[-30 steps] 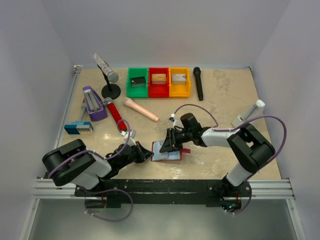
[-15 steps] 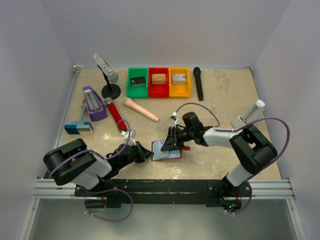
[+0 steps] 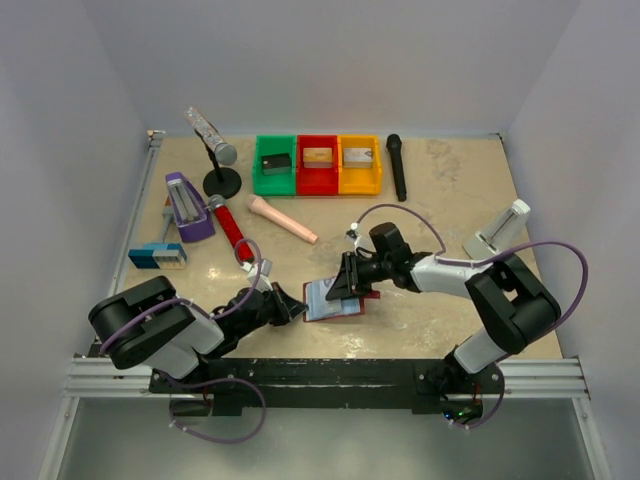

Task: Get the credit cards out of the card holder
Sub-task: Remove the credit card from the card holder.

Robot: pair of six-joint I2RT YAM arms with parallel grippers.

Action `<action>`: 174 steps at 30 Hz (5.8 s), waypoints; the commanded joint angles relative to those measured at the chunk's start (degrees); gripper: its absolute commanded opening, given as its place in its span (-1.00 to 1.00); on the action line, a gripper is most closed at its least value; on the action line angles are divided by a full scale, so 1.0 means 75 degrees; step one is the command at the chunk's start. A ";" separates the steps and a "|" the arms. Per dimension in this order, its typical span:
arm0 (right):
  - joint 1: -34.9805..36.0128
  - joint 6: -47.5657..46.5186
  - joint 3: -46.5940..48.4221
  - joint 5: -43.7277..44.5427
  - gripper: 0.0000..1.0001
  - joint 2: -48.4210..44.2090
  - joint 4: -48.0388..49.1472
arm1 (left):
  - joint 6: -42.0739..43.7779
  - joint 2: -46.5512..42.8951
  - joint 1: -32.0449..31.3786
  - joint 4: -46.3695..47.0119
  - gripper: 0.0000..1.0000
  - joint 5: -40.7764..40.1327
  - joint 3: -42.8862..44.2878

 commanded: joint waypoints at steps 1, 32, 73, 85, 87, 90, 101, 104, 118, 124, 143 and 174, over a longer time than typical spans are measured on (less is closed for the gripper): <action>-0.0100 -0.0143 -0.0057 -0.0111 -0.52 -0.0375 0.0063 | 0.0046 0.0155 -0.0054 -0.0204 -1.00 -0.0241 -0.0904; -0.0709 -0.0694 0.0036 0.0334 -1.00 -0.0784 -0.1073 | 0.0070 -0.1718 -0.0054 -0.1702 -1.00 -0.0616 -0.1057; 0.0263 -0.0448 0.0212 0.0604 -1.00 0.0047 -0.0652 | 0.0621 -0.1931 -0.0523 -0.1388 -1.00 0.0193 0.0338; 0.0415 -0.0354 0.0142 0.0627 -1.00 0.0211 -0.0464 | 0.0761 -0.1534 -0.0546 -0.1786 -1.00 0.0017 0.0736; 0.0416 -0.0354 0.0107 0.0651 -1.00 0.0176 -0.0476 | 0.0738 -0.1264 -0.0546 -0.1786 -1.00 -0.0053 0.0759; 0.0416 -0.0401 0.0095 0.0686 -1.00 0.0129 -0.0546 | 0.0714 -0.0760 -0.0546 -0.1798 -1.00 -0.0205 0.0771; 0.0311 -0.0659 0.0095 0.0838 -1.00 -0.0280 -0.1085 | 0.0398 -0.0606 -0.0535 -0.2605 -1.00 -0.0932 0.0502; 0.0076 -0.0752 0.0072 0.0850 -1.00 -0.0468 -0.1389 | 0.0293 -0.0665 -0.0535 -0.2689 -1.00 -0.1049 0.0338; -0.0194 -0.0894 -0.0034 0.1260 -1.00 -0.2482 -0.2082 | 0.0994 -0.2525 -0.0535 -0.1609 -0.76 -0.0721 -0.0635; -0.0182 -0.0262 -0.0139 0.1506 -1.00 -0.3677 -0.1591 | 0.1429 -0.5114 -0.0535 -0.3342 -0.13 -0.0944 0.0067; 0.0896 0.2036 -0.0679 0.1506 -1.00 -0.3621 0.3004 | 0.1253 -0.5974 -0.0535 -0.0546 -0.01 0.0743 -0.0108; 0.1107 0.1054 0.0059 -0.0204 -0.01 -0.3620 0.1870 | 0.1382 -0.6406 -0.0453 -0.0191 -1.00 0.1714 -0.0307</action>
